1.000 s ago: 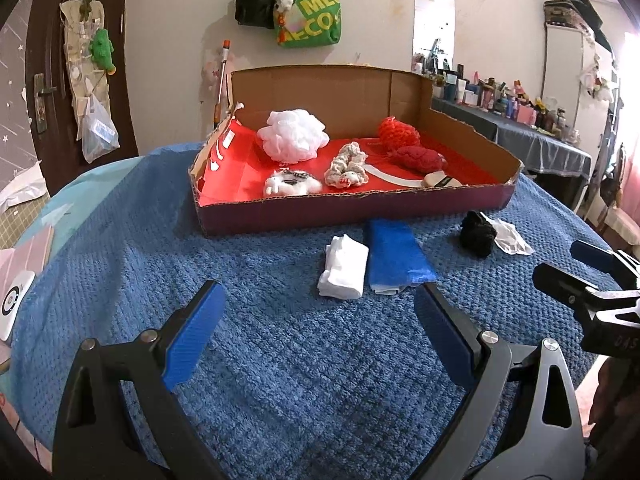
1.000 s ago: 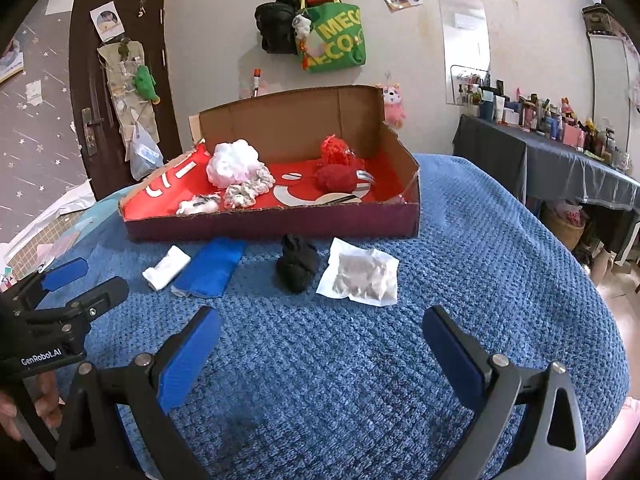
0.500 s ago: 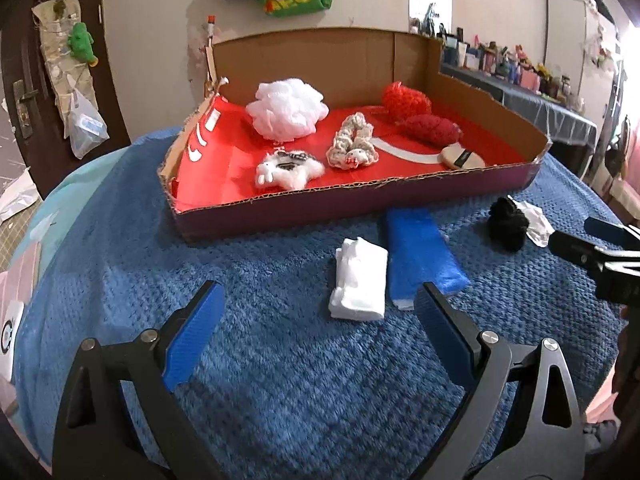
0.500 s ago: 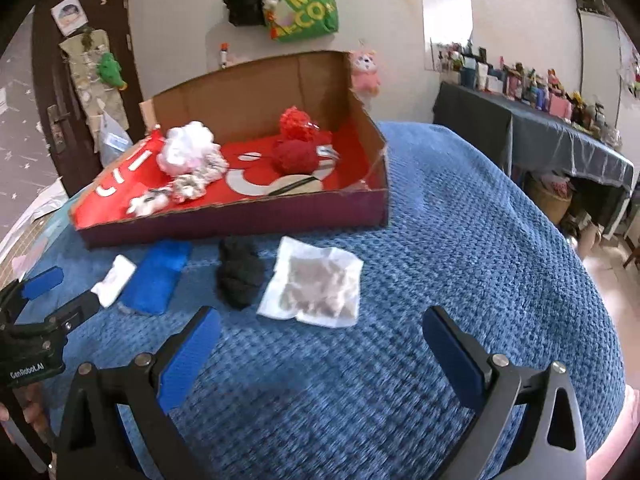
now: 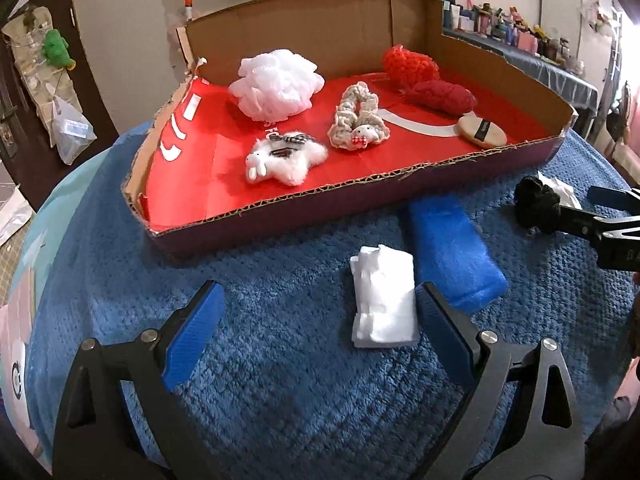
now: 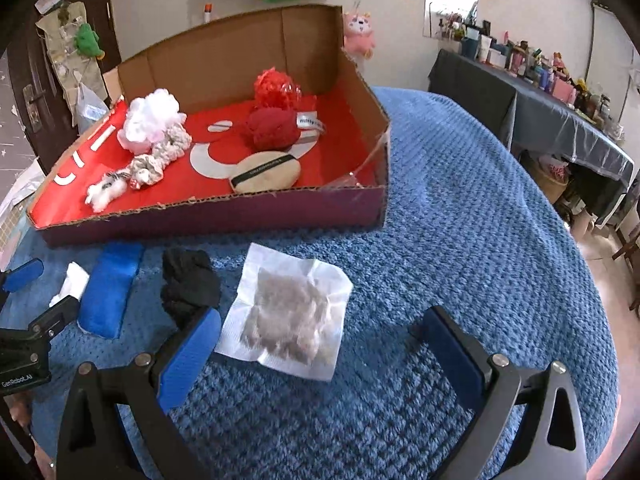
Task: Organize soft objects
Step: 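Grasp the white cloth with the left tool while the right tool grasps the tissue packet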
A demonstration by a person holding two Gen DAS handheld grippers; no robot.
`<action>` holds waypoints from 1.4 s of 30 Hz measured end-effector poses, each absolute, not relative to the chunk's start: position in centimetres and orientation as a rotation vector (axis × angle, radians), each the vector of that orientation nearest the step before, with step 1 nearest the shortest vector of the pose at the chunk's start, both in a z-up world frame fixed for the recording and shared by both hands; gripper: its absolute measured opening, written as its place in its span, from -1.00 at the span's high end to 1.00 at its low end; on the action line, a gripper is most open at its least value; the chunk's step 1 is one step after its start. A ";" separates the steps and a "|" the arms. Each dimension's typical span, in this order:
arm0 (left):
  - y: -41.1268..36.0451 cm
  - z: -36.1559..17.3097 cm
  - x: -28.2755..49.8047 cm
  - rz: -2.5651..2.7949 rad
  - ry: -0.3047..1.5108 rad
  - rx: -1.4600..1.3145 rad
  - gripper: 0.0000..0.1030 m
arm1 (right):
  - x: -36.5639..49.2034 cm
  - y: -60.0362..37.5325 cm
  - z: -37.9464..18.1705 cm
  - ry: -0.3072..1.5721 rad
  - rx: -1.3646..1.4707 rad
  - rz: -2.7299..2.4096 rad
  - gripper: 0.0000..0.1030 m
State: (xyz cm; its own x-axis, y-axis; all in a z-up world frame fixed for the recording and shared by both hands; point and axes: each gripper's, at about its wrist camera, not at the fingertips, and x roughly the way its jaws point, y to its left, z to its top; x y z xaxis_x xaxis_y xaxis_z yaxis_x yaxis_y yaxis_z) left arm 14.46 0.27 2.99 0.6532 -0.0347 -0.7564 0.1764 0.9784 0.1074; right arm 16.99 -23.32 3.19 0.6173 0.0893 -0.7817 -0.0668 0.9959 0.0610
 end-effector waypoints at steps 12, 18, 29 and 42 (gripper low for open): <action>-0.7 2.9 15.1 -0.259 0.871 0.126 0.38 | 16.6 -22.9 3.5 0.877 0.039 0.192 -0.06; -0.7 4.0 14.5 -0.294 0.843 0.098 0.48 | 15.8 -23.4 4.6 0.852 0.069 0.249 0.66; -0.6 5.6 13.6 -0.315 0.801 0.091 0.48 | 15.0 -23.4 6.7 0.802 0.105 0.301 0.71; 0.0 3.5 13.7 -0.277 0.858 0.080 0.48 | 15.3 -24.3 5.3 0.844 0.108 0.260 0.61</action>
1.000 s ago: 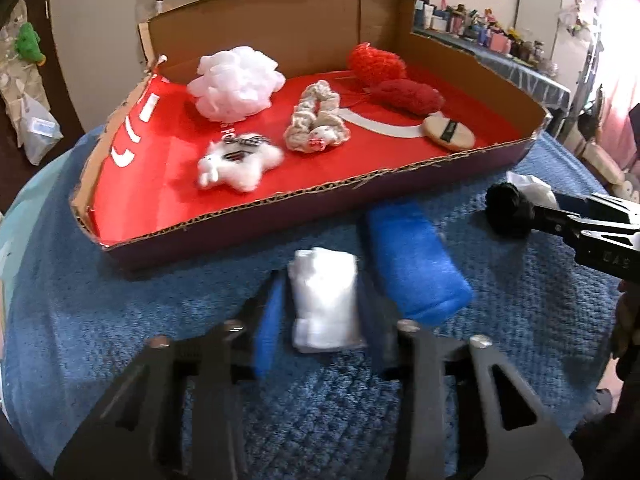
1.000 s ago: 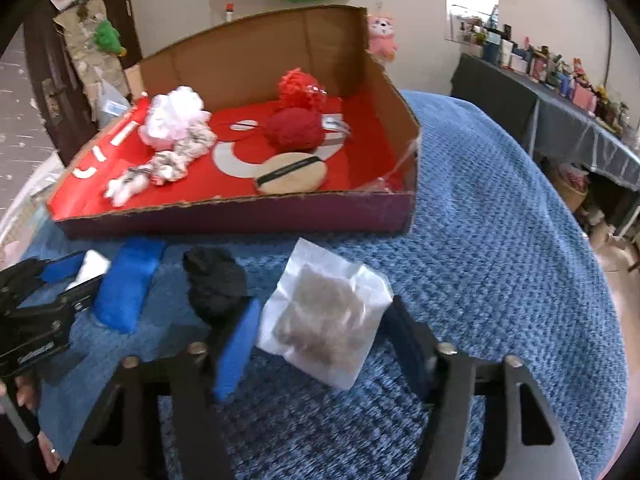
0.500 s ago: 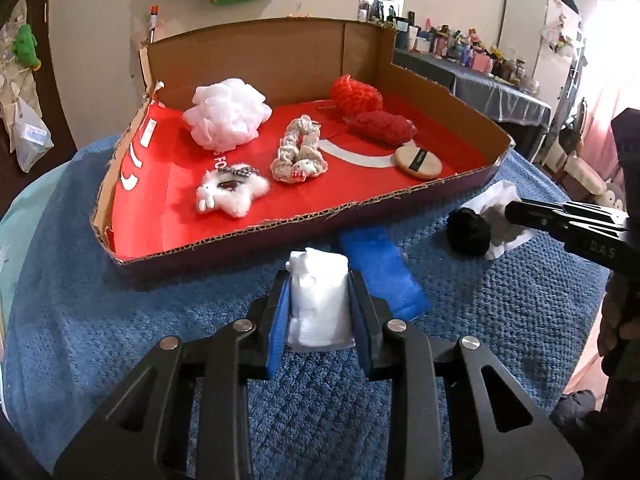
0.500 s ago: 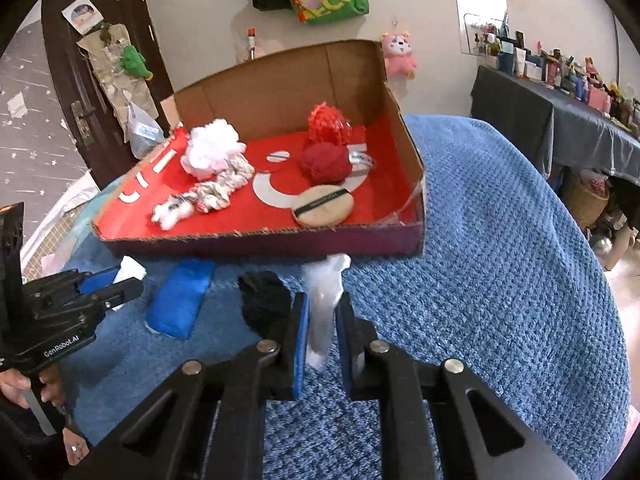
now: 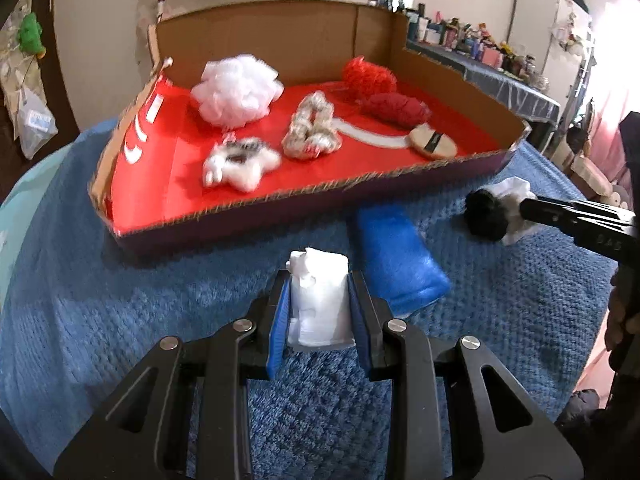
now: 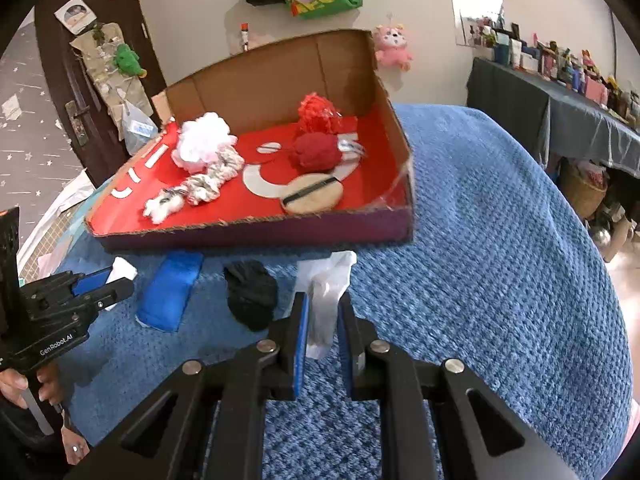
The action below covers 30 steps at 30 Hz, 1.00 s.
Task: Organize soft objects
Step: 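Grasp the white cloth with the left tool while the right tool grasps the tissue packet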
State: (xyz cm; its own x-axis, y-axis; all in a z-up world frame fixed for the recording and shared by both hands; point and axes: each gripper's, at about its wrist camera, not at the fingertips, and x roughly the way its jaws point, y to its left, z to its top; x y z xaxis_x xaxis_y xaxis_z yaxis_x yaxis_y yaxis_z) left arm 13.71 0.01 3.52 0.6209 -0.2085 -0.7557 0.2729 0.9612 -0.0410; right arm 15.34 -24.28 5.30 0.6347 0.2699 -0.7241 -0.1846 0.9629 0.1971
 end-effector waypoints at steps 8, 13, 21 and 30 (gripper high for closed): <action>0.0 2.7 13.7 -0.261 0.874 0.091 0.43 | 15.6 -24.2 4.4 0.859 0.059 0.205 -0.49; 0.1 2.7 13.7 -0.260 0.875 0.088 0.42 | 16.5 -23.6 3.7 0.879 0.053 0.204 -0.52; 0.2 2.7 13.5 -0.261 0.873 0.088 0.38 | 17.0 -23.0 3.5 0.889 0.023 0.202 -0.59; 0.1 2.9 13.1 -0.254 0.849 0.098 -0.41 | 17.1 -22.9 3.4 0.889 0.023 0.205 -0.61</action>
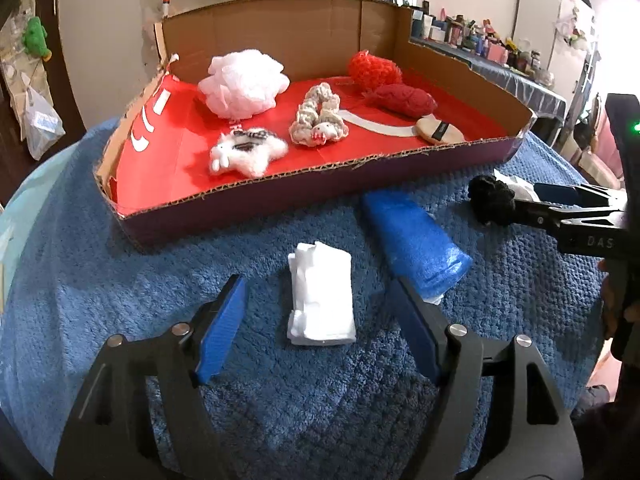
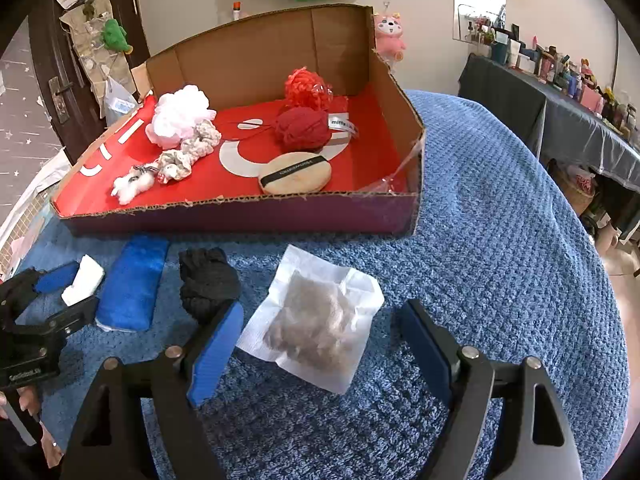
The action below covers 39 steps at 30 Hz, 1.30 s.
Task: Organize soft objects
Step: 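Grasp the white cloth with the left tool while the right tool grasps the tissue packet, then carry the white cloth and tissue packet over the box and lower them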
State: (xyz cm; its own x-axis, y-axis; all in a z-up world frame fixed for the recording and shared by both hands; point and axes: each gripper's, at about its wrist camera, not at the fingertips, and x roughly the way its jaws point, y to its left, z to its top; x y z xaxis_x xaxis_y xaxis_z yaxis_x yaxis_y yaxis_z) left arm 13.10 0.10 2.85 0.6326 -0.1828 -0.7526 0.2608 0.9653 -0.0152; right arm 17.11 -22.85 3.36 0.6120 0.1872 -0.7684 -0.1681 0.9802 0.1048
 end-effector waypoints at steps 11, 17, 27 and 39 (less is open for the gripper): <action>0.5 2.6 13.9 -0.233 0.873 0.076 -0.01 | 16.8 -21.9 3.3 0.871 -0.037 0.215 -0.18; 0.5 2.8 14.0 -0.268 0.868 0.055 0.43 | 16.0 -22.4 3.7 0.849 -0.019 0.244 0.34; -0.1 4.3 13.3 -0.307 0.832 0.052 0.48 | 15.4 -22.8 4.7 0.811 -0.012 0.257 0.48; -2.1 8.3 16.4 -0.442 0.761 0.059 0.48 | 15.9 -20.3 9.6 0.717 -0.013 0.388 0.48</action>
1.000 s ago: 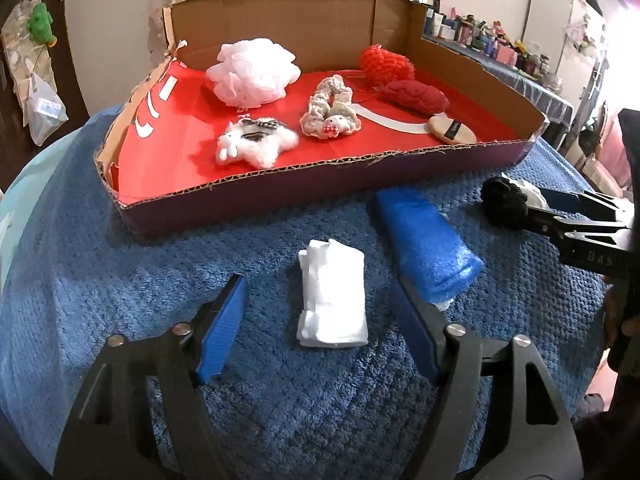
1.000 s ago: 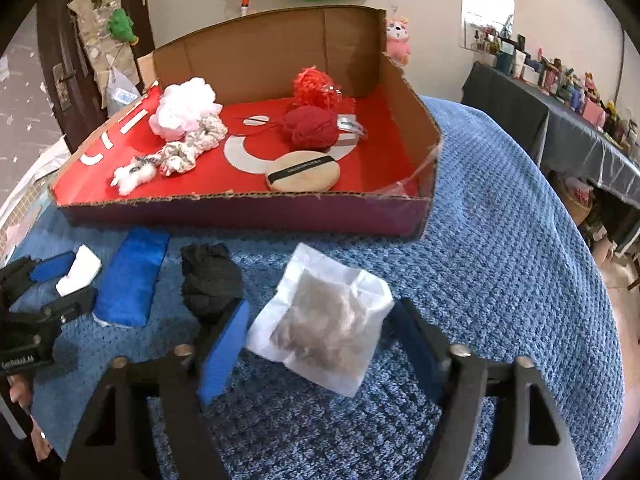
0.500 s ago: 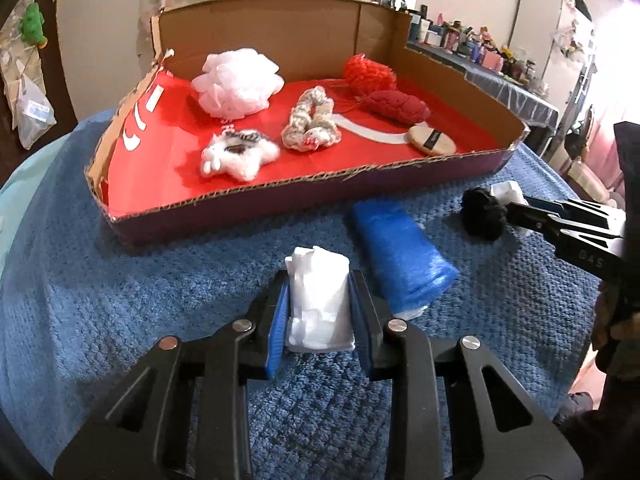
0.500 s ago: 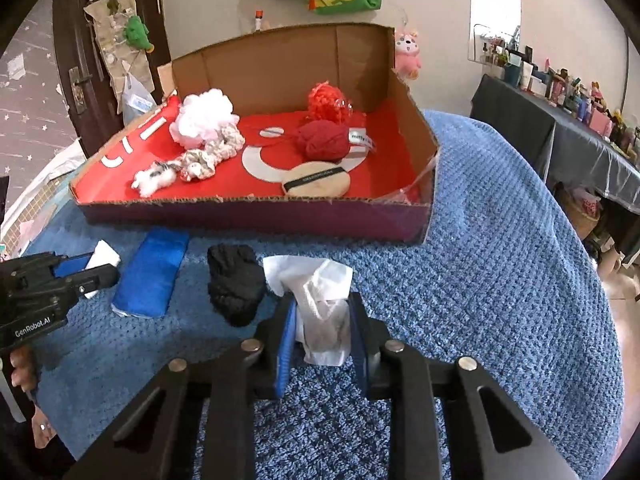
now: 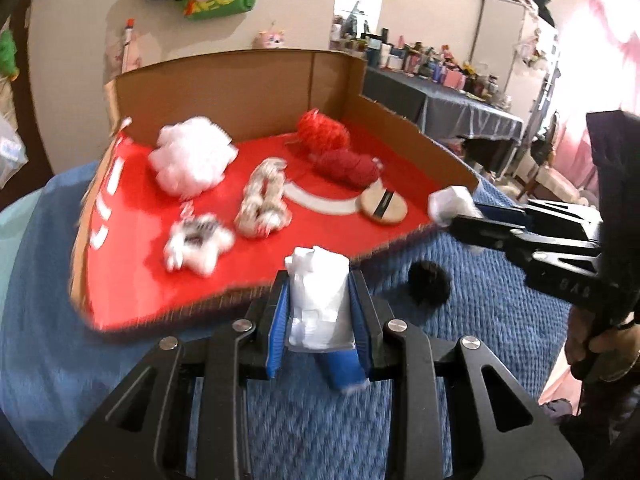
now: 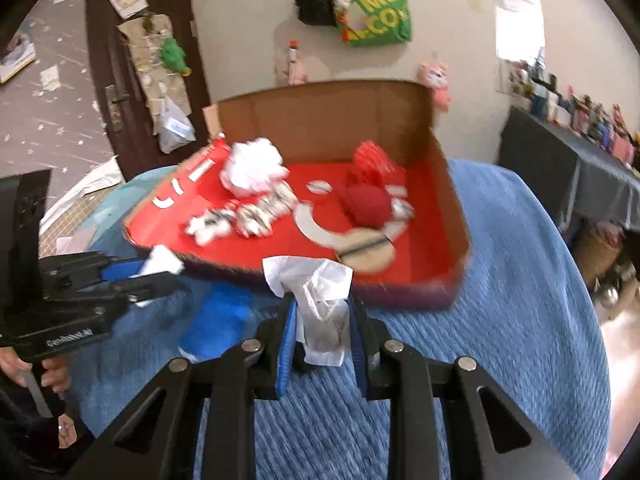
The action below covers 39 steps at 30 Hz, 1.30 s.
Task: Organize soft objects
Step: 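Carry the white cloth and tissue packet over the box and lower them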
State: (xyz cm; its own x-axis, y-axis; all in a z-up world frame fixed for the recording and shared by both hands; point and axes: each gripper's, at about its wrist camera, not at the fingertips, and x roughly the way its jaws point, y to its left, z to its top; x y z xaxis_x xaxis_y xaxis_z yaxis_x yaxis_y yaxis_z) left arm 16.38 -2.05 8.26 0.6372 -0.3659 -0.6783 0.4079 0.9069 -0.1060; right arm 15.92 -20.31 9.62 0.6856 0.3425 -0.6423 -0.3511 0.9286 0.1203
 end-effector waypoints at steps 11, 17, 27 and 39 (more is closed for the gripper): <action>-4.3 7.1 23.6 -0.547 0.861 0.157 0.47 | 24.2 -16.8 8.8 0.803 -0.083 0.513 0.48; -4.8 6.0 25.6 -0.579 0.919 0.199 0.47 | 26.7 -16.1 7.3 0.867 -0.100 0.558 0.48; -5.3 4.5 27.0 -0.589 0.957 0.238 0.47 | 28.3 -15.5 5.7 0.941 -0.126 0.589 0.46; -5.5 4.3 27.0 -0.579 0.944 0.255 0.47 | 28.9 -15.5 5.3 0.956 -0.123 0.594 0.32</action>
